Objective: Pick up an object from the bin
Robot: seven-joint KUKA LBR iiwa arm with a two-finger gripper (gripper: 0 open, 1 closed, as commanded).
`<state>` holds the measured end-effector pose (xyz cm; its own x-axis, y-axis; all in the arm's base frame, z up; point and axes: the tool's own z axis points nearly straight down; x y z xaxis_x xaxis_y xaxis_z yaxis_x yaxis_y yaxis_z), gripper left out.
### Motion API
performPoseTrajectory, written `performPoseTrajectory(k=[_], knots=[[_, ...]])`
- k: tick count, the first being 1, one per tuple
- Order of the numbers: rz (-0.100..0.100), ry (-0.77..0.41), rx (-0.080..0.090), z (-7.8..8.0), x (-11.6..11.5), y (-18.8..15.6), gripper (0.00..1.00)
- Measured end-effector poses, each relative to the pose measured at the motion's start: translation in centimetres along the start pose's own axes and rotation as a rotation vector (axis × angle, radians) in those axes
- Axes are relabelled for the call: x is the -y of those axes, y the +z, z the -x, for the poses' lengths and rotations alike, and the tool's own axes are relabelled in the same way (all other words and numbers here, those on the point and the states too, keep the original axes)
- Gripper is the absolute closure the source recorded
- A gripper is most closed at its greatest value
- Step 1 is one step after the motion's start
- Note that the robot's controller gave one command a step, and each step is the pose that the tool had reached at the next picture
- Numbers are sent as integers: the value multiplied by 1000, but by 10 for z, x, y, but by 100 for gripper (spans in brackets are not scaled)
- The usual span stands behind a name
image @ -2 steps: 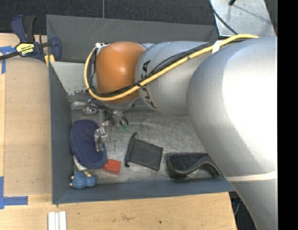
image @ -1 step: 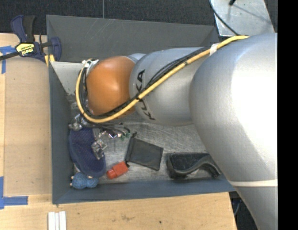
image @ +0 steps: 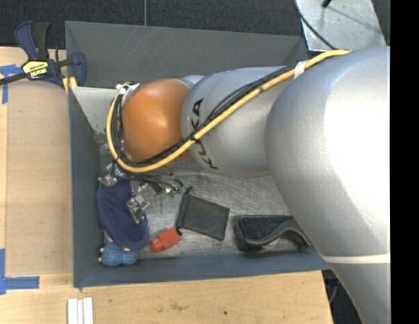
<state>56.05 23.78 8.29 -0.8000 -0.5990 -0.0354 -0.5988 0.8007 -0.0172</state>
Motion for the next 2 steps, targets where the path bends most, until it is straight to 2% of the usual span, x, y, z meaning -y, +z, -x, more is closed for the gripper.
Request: performPoseTrajectory(k=[1,2], knots=[[1,-410,20,-45,-33,-5,100],[12,-373,-11,-33,-29,-7,100]])
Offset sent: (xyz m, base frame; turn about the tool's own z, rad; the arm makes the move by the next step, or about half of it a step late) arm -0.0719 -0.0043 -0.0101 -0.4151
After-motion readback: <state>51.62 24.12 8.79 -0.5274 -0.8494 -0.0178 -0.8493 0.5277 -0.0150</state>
